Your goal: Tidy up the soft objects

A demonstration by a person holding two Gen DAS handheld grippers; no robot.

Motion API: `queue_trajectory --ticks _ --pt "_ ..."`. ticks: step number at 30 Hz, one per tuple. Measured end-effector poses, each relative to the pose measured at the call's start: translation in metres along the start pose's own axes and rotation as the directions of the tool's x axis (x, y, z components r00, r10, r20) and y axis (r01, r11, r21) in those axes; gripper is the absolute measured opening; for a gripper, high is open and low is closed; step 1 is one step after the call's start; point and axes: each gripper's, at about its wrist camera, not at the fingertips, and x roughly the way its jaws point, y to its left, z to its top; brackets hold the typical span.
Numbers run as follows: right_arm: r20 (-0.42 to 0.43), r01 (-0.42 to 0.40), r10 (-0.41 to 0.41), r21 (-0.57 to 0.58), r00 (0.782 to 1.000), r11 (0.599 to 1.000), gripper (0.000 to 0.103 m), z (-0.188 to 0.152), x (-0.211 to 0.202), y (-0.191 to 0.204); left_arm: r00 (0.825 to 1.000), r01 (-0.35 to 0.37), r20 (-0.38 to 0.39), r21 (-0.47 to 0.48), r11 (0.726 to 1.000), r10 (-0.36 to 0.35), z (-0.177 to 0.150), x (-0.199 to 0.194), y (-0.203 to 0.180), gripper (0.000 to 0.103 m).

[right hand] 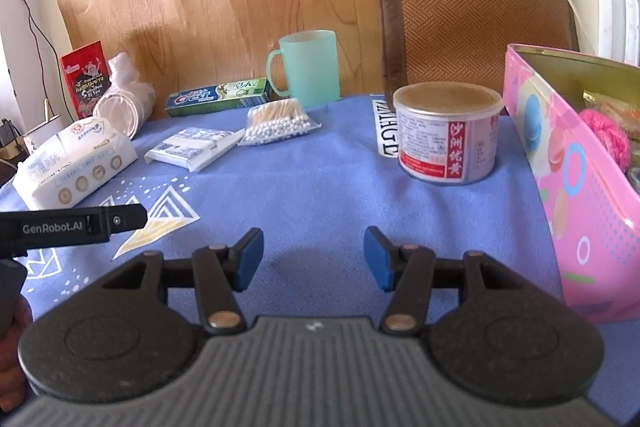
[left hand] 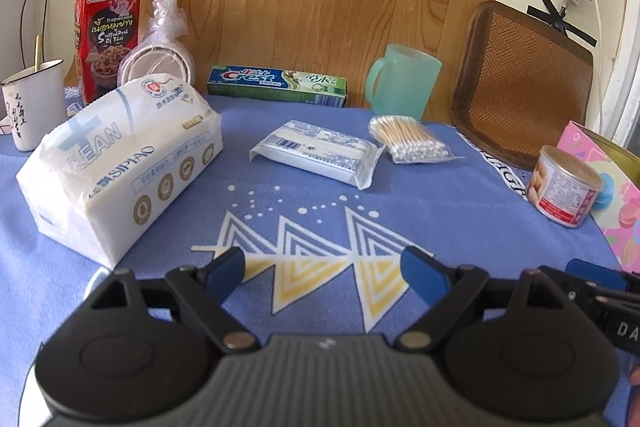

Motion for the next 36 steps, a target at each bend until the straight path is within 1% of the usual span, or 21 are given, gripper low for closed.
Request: queue_trajectory --ticks 4,11,28,36 --pt "0.000 0.000 0.000 0.003 1.000 1.000 0.058 0.0001 0.0008 -0.0002 1.000 0.002 0.004 -0.004 1.000 -0.002 -0.0001 -0.0007 0.0005 0.088" --pt "-0.002 0.001 -0.001 -0.001 1.000 1.000 0.059 0.0002 0.0013 -0.0001 1.000 -0.015 0.010 -0.008 1.000 0.015 0.0000 -0.0011 -0.0003 0.090" --pt "0.000 0.006 -0.006 0.004 1.000 1.000 0.060 0.0001 0.0009 0.0016 1.000 -0.002 0.005 -0.013 1.000 0.002 0.0015 -0.0007 0.0025 0.092" --pt "0.000 0.007 -0.007 0.002 1.000 1.000 0.060 0.0004 0.0010 0.0015 1.000 -0.003 0.017 -0.031 1.000 0.004 0.0009 -0.0029 0.0044 0.093"
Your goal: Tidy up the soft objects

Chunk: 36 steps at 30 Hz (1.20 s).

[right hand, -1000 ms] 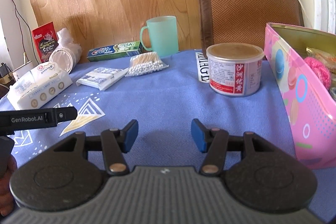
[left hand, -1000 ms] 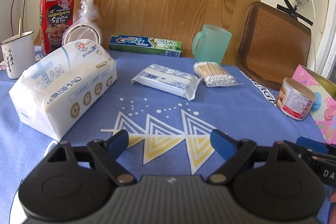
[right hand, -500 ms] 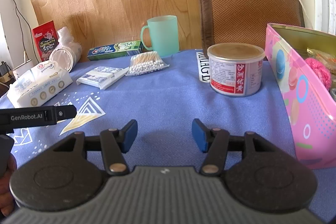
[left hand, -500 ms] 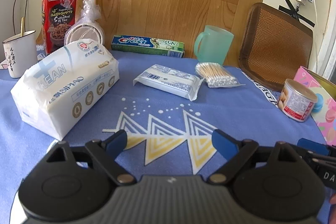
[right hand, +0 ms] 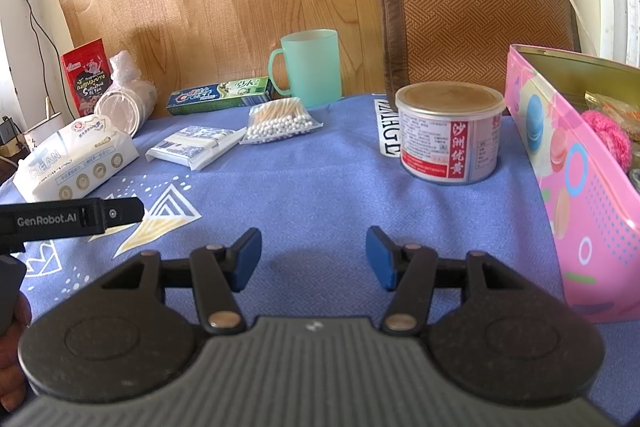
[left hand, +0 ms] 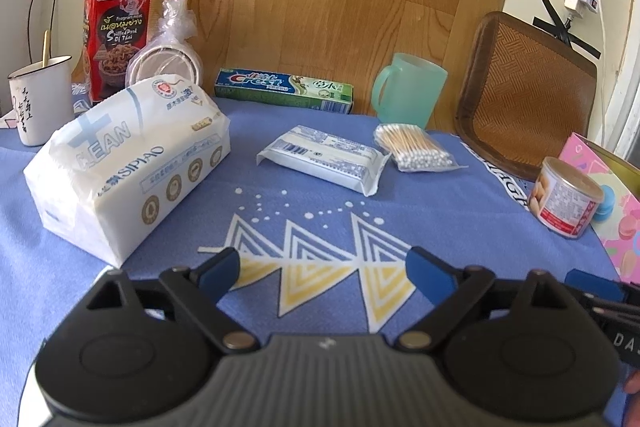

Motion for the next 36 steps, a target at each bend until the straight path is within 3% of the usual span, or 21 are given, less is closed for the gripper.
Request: queue_trajectory --ticks 11,15,18,23,26,29,33,36 --pt "-0.007 0.006 -0.007 -0.035 1.000 0.999 0.061 -0.001 0.002 0.003 1.000 0.009 0.016 -0.040 0.999 -0.009 -0.001 -0.003 0.005 0.094" --pt "-0.019 -0.063 0.061 -0.094 0.998 0.994 0.061 0.003 0.004 0.007 0.996 -0.034 0.079 -0.114 0.993 0.043 -0.001 -0.013 0.016 0.094" --pt "-0.043 -0.144 0.139 -0.166 0.989 0.976 0.067 0.015 0.016 0.021 0.991 -0.050 0.112 -0.212 0.976 0.075 -0.001 -0.018 0.033 0.096" --pt "-0.041 -0.212 0.211 -0.349 0.977 0.913 0.070 0.047 0.055 0.063 0.990 -0.049 0.112 -0.333 0.942 0.091 0.000 -0.018 0.056 0.096" --pt "-0.080 -0.253 0.242 -0.423 0.967 0.870 0.072 0.067 0.091 0.088 0.986 -0.057 0.129 -0.351 0.935 0.108 -0.001 -0.021 0.059 0.096" --pt "-0.139 -0.277 0.240 -0.433 0.961 0.858 0.072 0.080 0.129 0.103 0.981 -0.068 0.148 -0.339 0.938 0.124 -0.002 -0.023 0.055 0.096" --pt "-0.211 -0.325 0.258 -0.411 0.943 0.851 0.092 0.089 0.166 0.117 0.977 -0.072 0.167 -0.311 0.948 0.129 -0.003 -0.025 0.049 0.098" --pt "-0.233 -0.321 0.240 -0.430 0.942 0.844 0.096 0.089 0.184 0.122 0.975 -0.074 0.180 -0.301 0.951 0.133 -0.003 -0.027 0.047 0.099"
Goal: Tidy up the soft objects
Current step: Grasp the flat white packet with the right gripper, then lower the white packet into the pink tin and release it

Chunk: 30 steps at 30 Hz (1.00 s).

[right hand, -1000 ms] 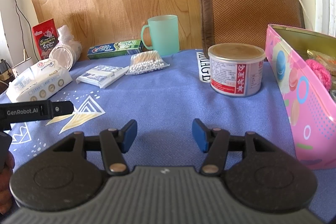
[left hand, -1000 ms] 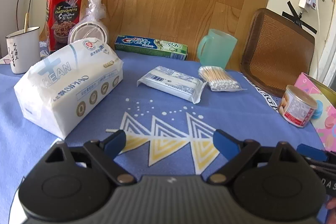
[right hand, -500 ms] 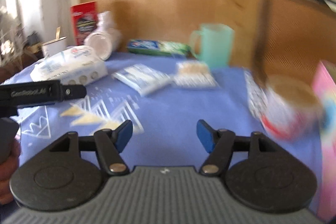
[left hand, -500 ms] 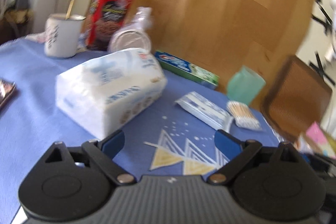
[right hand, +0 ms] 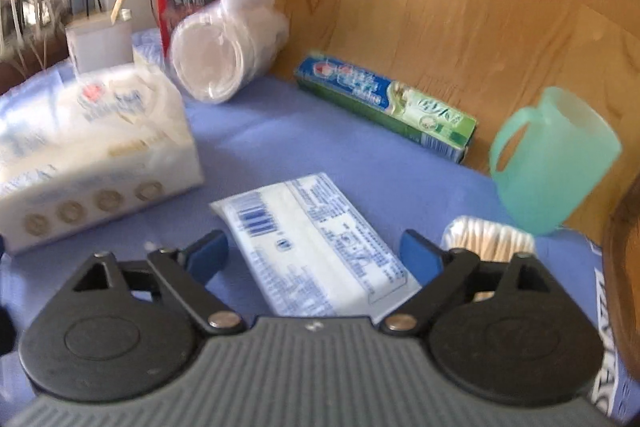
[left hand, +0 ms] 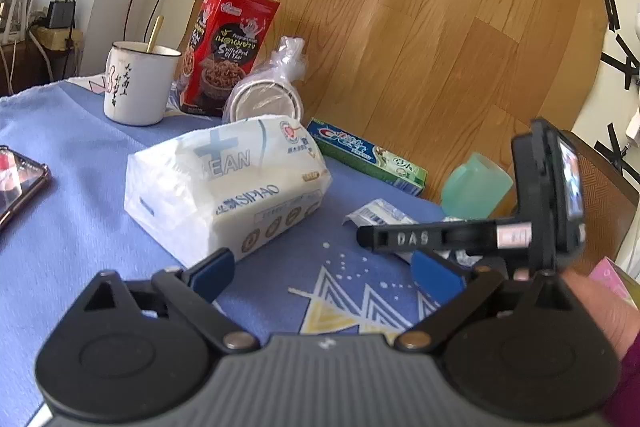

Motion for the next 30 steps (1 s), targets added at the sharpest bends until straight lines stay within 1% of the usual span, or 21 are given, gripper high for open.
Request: queue_trajectory --ticks 1,2,3,4,6,10,14,16,19,22,24,25,27,29,30 --pt "-0.022 -0.016 0.017 0.028 1.000 0.999 0.096 0.003 0.003 -0.004 1.000 0.000 0.004 0.000 1.000 0.000 0.000 -0.001 0.000 0.099" --pt "-0.052 -0.035 0.040 0.081 0.998 0.996 0.093 0.006 0.005 -0.010 1.000 -0.001 0.006 0.000 1.000 0.001 0.000 -0.001 0.000 0.099" --pt "-0.062 -0.040 0.046 0.102 0.997 0.994 0.087 0.008 0.005 -0.013 1.000 -0.001 0.007 -0.001 1.000 0.001 0.000 -0.001 0.001 0.099" --pt "-0.067 -0.047 0.053 0.095 0.996 0.994 0.081 0.008 0.003 -0.013 1.000 -0.001 0.008 -0.001 1.000 0.001 0.000 -0.001 0.001 0.099" --pt "-0.071 -0.060 0.066 0.082 0.995 0.995 0.076 0.004 -0.006 -0.009 1.000 -0.004 0.012 0.000 1.000 0.004 0.000 -0.001 0.001 0.100" --pt "-0.073 -0.066 0.071 0.067 0.995 0.996 0.075 -0.012 -0.030 0.000 1.000 -0.005 0.014 -0.003 1.000 0.005 0.000 -0.001 0.002 0.100" --pt "-0.064 -0.040 0.045 0.074 0.997 0.996 0.075 -0.043 -0.068 0.013 1.000 -0.004 0.008 -0.004 1.000 0.004 0.000 -0.001 0.001 0.100" --pt "-0.058 -0.014 0.019 0.085 0.998 0.996 0.075 -0.061 -0.091 0.018 1.000 0.004 -0.005 0.007 1.000 -0.004 -0.001 0.001 0.000 0.100" --pt "-0.051 0.025 -0.018 0.154 0.999 0.988 0.076 -0.095 -0.132 0.023 0.999 0.034 -0.042 0.044 0.998 -0.032 -0.001 0.006 -0.005 0.103" --pt "-0.032 0.112 -0.108 0.212 0.994 0.971 0.077 -0.129 -0.171 0.032 0.993 0.079 -0.096 0.099 0.992 -0.070 -0.003 0.012 -0.015 0.103" --pt "-0.005 0.150 -0.155 0.278 0.988 0.949 0.079 -0.151 -0.191 0.037 0.985 0.126 -0.134 0.145 0.981 -0.107 -0.006 0.015 -0.023 0.103" --pt "0.012 0.147 -0.157 0.289 0.988 0.946 0.086 -0.158 -0.198 0.039 0.979 0.161 -0.154 0.166 0.973 -0.136 -0.007 0.015 -0.027 0.103" --pt "0.060 0.106 -0.130 0.308 0.990 0.945 0.095 -0.173 -0.213 0.042 0.962 0.229 -0.194 0.203 0.952 -0.190 -0.011 0.012 -0.036 0.102" --pt "0.061 0.107 -0.131 0.305 0.990 0.946 0.095 -0.181 -0.217 0.040 0.945 0.286 -0.230 0.228 0.931 -0.234 -0.016 0.006 -0.046 0.102" --pt "0.057 0.118 -0.141 0.301 0.988 0.946 0.095 -0.184 -0.217 0.041 0.932 0.317 -0.251 0.224 0.922 -0.260 -0.019 0.002 -0.051 0.101"
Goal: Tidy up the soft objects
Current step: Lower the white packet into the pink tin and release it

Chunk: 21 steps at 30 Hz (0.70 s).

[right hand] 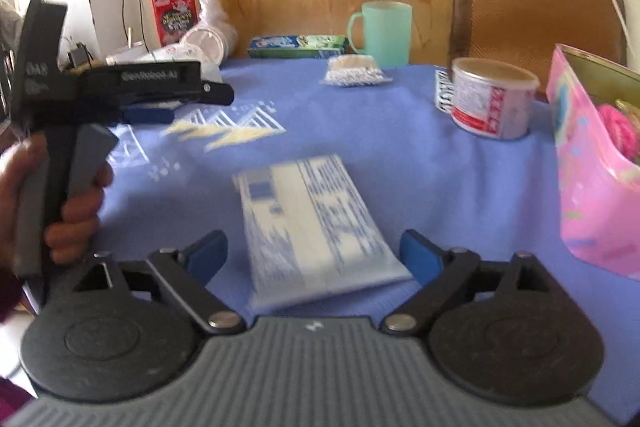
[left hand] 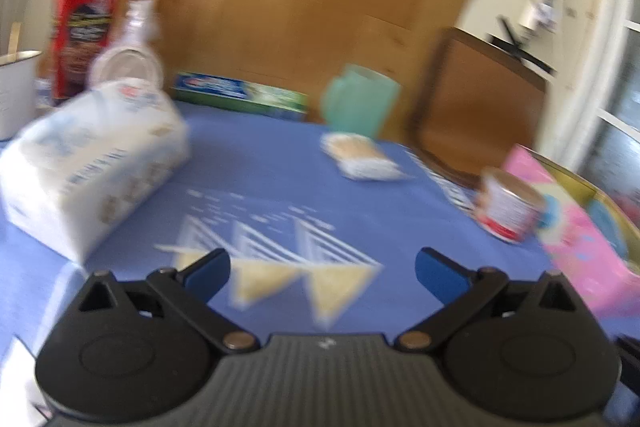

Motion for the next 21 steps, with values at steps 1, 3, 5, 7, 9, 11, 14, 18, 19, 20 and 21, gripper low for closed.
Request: queue_trajectory --ticks 1,3,5,7,9,11,14,18,19,20,21 --pt "0.005 0.008 -0.008 -0.001 1.000 1.000 0.095 -0.002 -0.001 -0.001 0.999 0.046 -0.022 0.000 0.999 -0.046 -0.003 -0.001 -0.008 0.099" --pt "0.016 0.001 -0.001 0.003 1.000 1.000 0.095 -0.003 -0.001 -0.004 0.990 0.121 -0.078 0.015 0.993 -0.119 -0.007 -0.001 -0.024 0.092" --pt "0.017 0.000 0.001 -0.018 1.000 1.000 0.095 -0.004 0.001 -0.003 0.977 0.161 -0.149 0.071 0.984 -0.149 -0.010 0.003 -0.044 0.085" --pt "0.016 0.008 -0.007 -0.061 1.000 0.998 0.092 -0.008 -0.002 0.000 0.972 0.157 -0.200 0.154 0.976 -0.125 -0.020 0.008 -0.064 0.077" --pt "0.034 0.001 0.002 -0.083 0.999 0.997 0.080 -0.013 -0.007 0.002 0.967 0.188 -0.213 0.210 0.959 -0.143 -0.029 0.007 -0.080 0.074" --pt "0.047 -0.004 0.009 -0.092 0.999 0.996 0.080 -0.017 -0.012 0.002 0.961 0.205 -0.230 0.216 0.955 -0.154 -0.030 0.006 -0.092 0.074" --pt "0.079 0.013 -0.007 -0.084 0.997 0.996 0.073 -0.021 -0.018 -0.004 0.954 0.231 -0.241 0.210 0.950 -0.179 -0.023 0.007 -0.106 0.067" --pt "0.158 0.061 -0.060 0.000 0.986 0.998 0.072 -0.019 -0.037 -0.021 0.947 0.303 -0.183 0.241 0.922 -0.264 0.004 -0.002 -0.140 0.067" --pt "0.189 0.076 -0.078 0.014 0.979 0.997 0.072 -0.017 -0.045 -0.026 0.944 0.322 -0.163 0.265 0.909 -0.287 0.013 -0.004 -0.154 0.067" --pt "0.231 0.105 -0.107 0.024 0.967 0.994 0.072 -0.013 -0.055 -0.031 0.941 0.337 -0.148 0.286 0.897 -0.306 0.019 -0.003 -0.166 0.067" --pt "0.267 0.134 -0.137 0.032 0.954 0.991 0.072 -0.009 -0.065 -0.036 0.936 0.352 -0.133 0.310 0.883 -0.326 0.026 -0.003 -0.181 0.067"
